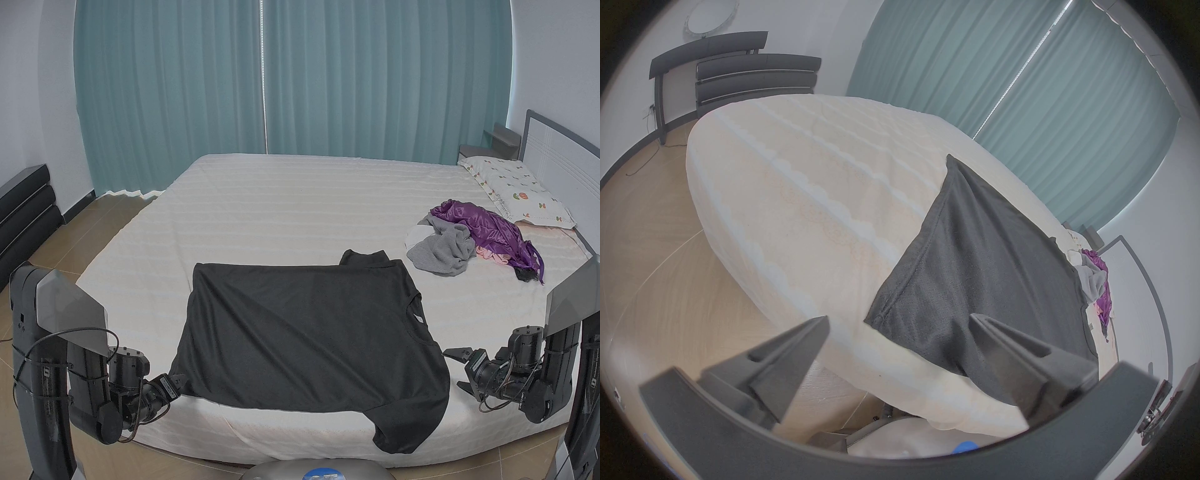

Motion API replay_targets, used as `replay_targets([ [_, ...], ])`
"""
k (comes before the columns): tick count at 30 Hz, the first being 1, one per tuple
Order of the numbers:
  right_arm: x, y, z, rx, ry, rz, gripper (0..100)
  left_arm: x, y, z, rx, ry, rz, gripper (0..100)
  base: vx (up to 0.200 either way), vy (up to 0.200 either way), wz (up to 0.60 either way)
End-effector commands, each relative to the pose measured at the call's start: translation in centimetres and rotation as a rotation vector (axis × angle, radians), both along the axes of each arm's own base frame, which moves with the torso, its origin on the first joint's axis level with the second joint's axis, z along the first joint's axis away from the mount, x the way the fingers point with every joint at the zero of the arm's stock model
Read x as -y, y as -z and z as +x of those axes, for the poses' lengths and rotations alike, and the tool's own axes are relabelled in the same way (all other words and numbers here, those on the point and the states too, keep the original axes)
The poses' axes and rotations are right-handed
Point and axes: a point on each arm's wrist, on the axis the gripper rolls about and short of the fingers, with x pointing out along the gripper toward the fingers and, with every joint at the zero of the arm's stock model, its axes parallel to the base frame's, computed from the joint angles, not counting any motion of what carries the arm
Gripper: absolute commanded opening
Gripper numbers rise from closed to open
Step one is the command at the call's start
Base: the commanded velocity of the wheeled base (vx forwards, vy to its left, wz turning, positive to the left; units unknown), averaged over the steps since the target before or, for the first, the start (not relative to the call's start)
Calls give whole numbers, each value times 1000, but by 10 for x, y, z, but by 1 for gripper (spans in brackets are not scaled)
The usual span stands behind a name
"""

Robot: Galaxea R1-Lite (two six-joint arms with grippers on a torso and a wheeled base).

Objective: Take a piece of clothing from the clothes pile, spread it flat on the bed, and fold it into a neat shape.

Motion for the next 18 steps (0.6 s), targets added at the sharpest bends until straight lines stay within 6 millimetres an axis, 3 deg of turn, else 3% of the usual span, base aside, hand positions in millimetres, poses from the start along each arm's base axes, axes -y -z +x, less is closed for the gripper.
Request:
replay_targets([
  [1, 0, -1, 1, 13, -3, 0, 100, 0, 5, 1, -13, 0, 2, 0, 0, 0, 0],
  [18, -1, 0, 1, 12, -2, -3, 100, -9, -1, -21, -68, 35, 97, 0, 0, 0, 0],
])
